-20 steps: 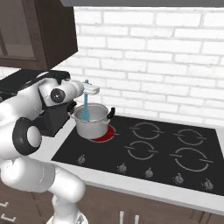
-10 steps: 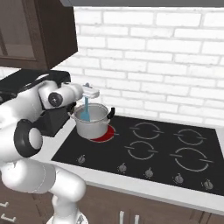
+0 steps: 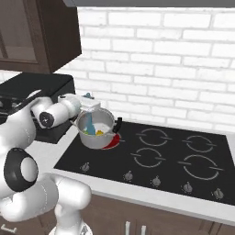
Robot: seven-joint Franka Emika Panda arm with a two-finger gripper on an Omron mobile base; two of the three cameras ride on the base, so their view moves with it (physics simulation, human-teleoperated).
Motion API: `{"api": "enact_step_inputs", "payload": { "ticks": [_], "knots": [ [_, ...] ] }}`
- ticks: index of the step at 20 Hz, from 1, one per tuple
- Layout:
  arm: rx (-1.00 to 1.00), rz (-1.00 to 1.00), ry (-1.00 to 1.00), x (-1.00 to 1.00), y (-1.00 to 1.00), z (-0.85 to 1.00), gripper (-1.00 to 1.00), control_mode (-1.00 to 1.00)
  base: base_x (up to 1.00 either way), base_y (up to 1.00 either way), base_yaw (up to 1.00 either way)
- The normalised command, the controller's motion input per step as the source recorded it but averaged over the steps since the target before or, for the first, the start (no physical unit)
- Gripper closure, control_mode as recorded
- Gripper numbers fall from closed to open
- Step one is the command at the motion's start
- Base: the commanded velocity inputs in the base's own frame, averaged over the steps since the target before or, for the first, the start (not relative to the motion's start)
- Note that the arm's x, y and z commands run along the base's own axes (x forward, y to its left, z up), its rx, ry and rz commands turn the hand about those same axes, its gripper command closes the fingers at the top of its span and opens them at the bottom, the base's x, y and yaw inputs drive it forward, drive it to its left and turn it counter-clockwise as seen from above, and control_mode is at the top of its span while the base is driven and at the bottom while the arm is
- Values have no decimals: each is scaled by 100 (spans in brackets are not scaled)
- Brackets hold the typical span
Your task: Put the broccoli and lemon in the pot. Retrieve the spatula and lightly stir the vegetables in the pot.
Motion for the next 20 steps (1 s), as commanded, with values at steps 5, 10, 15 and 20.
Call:
{"api": "enact_step_inputs", "payload": {
  "ticks": [5, 10, 15, 20],
  "knots": [
    [-19, -5, -30, -5, -11, -13, 100, -100, 0, 0, 0],
    [-7, -1, -29, 14, 0, -29, 100, -100, 0, 0, 0],
    [0, 0, -17, 0, 0, -70, 100, -100, 0, 0, 0],
    [3, 0, -4, 0, 0, -91, 100, -100, 0, 0, 0]
  ]
}}
